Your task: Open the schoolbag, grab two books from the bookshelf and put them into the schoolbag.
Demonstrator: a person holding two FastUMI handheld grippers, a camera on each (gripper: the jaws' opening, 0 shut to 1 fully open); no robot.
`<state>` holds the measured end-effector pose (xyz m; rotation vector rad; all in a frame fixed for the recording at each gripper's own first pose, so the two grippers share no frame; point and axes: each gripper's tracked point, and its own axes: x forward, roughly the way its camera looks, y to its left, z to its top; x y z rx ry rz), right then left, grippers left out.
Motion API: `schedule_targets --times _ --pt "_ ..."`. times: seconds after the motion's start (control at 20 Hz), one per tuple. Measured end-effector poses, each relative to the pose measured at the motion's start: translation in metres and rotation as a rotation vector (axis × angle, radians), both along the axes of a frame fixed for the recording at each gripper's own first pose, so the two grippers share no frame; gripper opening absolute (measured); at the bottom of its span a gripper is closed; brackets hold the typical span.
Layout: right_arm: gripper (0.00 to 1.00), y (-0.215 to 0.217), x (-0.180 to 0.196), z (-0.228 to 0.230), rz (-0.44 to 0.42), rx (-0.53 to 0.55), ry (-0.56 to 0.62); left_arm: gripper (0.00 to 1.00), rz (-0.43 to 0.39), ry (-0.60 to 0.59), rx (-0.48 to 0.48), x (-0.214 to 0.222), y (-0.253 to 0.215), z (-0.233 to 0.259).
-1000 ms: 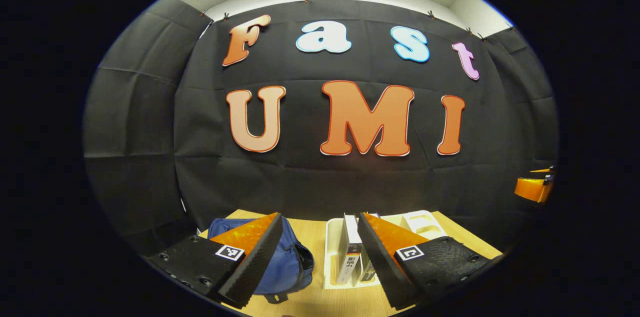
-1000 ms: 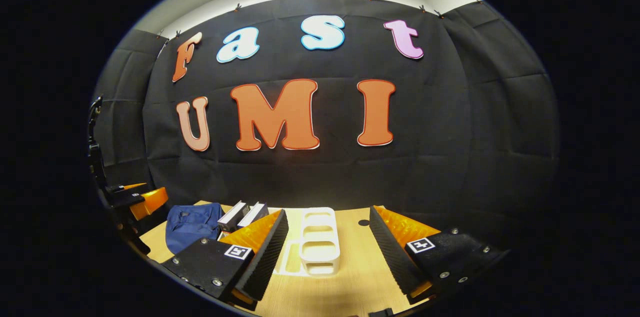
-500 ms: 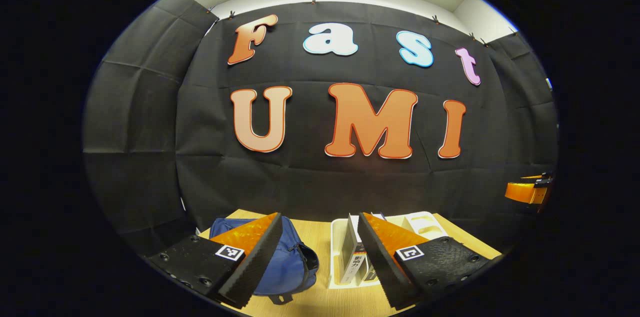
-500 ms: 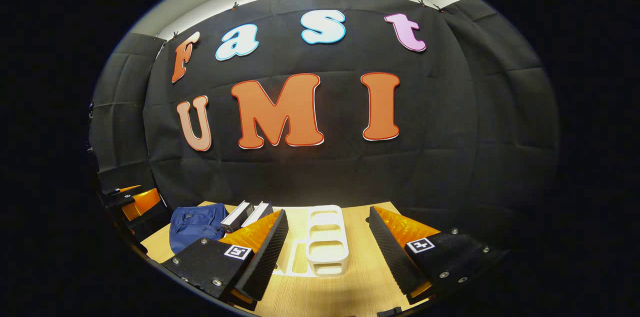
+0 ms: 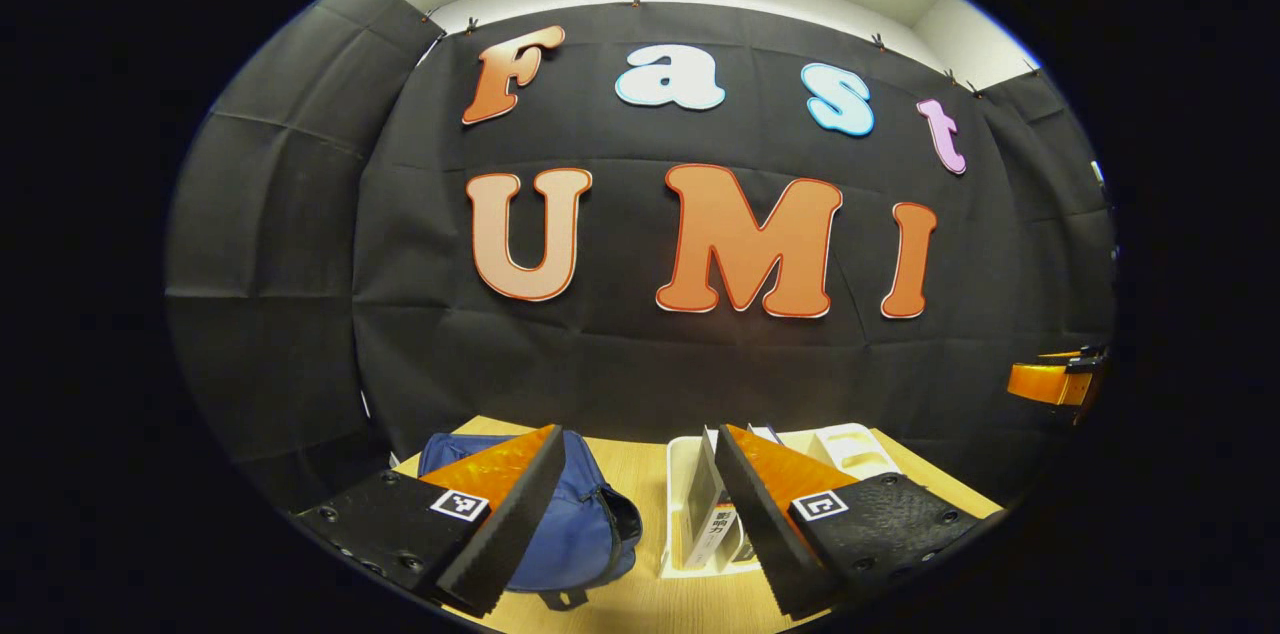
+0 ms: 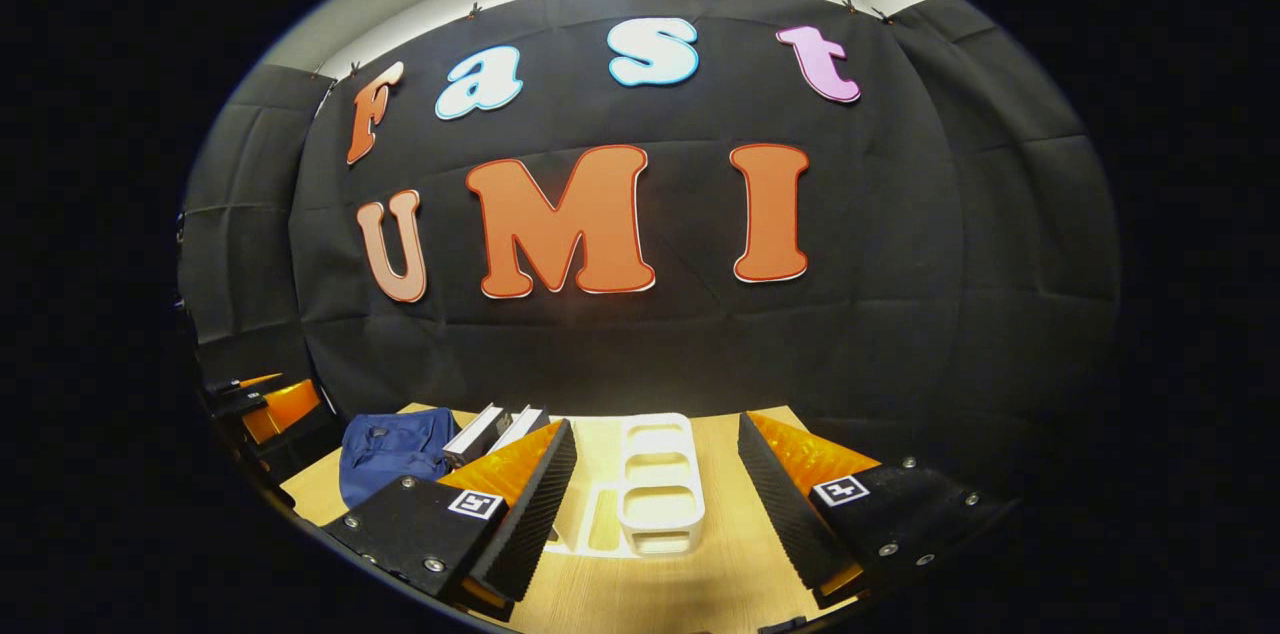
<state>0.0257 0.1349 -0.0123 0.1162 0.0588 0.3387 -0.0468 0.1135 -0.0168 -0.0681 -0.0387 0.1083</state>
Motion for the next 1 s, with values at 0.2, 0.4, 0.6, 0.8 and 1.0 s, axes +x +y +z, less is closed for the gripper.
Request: schedule_targets --times 0.2,0.4,0.6,0.8,1.0 --pt "0.97 0.005 0.007 -0.010 0.017 -0.011 0.022 0.94 -0.005 -0.018 -0.072 -0.003 0.008 -0.002" --pt "0.97 0.011 0.015 -0.020 0.034 -0.017 0.047 0.94 0.030 0.017 -0.025 0.002 0.027 -0.011" --pt "0.97 0.015 0.022 -0.028 0.044 -0.024 0.059 0.94 0.066 0.051 0.060 0.004 0.047 -0.022" --pt "0.97 0.018 0.027 -0.036 0.029 -0.039 0.067 0.94 0.112 0.145 0.301 0.003 0.077 -0.054" --pt "0.97 0.026 0.026 -0.049 -0.007 -0.058 0.111 0.95 0.057 0.244 0.515 0.011 0.085 -0.111"
